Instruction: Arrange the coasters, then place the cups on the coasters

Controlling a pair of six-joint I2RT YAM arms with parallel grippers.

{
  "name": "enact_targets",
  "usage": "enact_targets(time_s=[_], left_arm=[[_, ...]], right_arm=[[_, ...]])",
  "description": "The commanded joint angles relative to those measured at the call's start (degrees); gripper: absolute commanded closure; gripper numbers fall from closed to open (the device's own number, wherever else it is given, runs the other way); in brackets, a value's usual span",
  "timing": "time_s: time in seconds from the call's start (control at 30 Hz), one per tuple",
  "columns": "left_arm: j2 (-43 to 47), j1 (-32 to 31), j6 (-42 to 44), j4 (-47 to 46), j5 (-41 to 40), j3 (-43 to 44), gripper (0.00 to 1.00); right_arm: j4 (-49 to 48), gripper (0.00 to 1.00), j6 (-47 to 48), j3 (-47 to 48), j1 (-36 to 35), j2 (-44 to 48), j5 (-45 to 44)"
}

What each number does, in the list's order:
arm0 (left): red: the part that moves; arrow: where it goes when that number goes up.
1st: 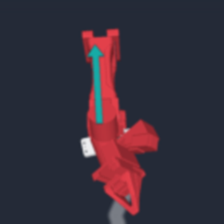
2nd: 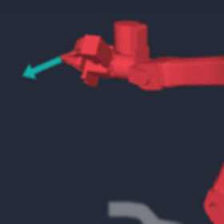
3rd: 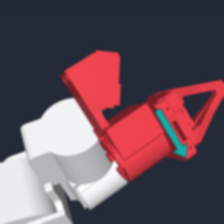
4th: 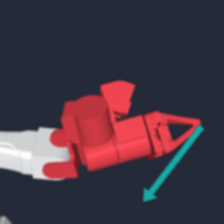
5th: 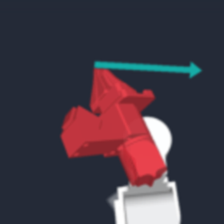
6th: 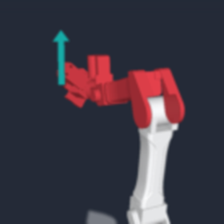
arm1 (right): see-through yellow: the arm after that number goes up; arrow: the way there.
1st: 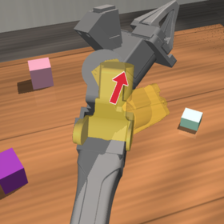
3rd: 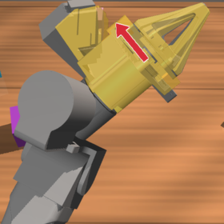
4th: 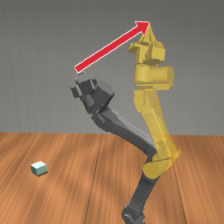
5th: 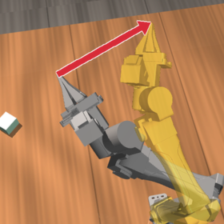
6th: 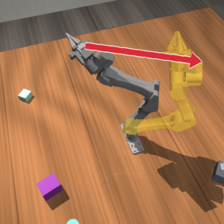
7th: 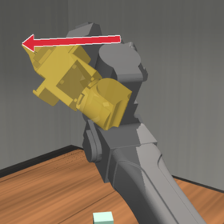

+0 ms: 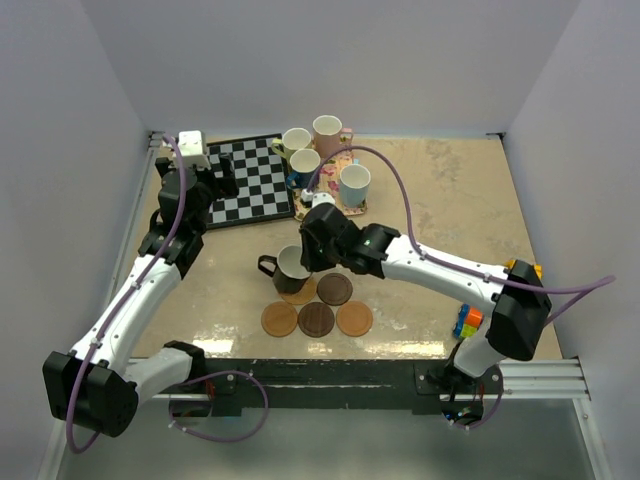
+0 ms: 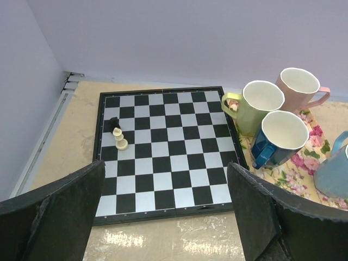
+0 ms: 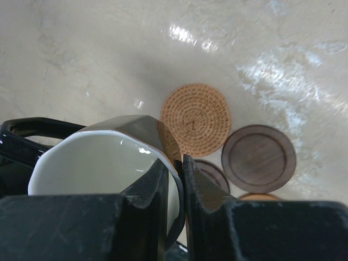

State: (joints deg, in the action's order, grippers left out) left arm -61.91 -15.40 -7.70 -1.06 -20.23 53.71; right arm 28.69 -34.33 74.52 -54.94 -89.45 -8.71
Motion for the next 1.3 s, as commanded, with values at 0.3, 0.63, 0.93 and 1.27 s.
enact_targets(time_s=[0.3,0.63,0.93,1.27], left_arm=[[0.04,0.02,0.58,-2.19,1.33,-0.1,0.01],[-0.14,0.02,0.76,-2.37,2.21,-0.19,0.02],[-0.84,0.02,0.76,-2.37,2.91,-0.28,0.01],[-1.11,0.02,0.67,-2.46,3.09,-0.28,0.02]], right_arm=[[-3.63,1.0,-4.36,2.73,-10.1,-3.62,-10.19],[-10.4,1.0,15.23,1.59,-10.28,-3.28,0.87],[-11.28,1.0,25.44,1.07,-10.54,-5.21,8.54],[-10.49,1.0,27.21,1.77,-11.07,-8.37,10.03]])
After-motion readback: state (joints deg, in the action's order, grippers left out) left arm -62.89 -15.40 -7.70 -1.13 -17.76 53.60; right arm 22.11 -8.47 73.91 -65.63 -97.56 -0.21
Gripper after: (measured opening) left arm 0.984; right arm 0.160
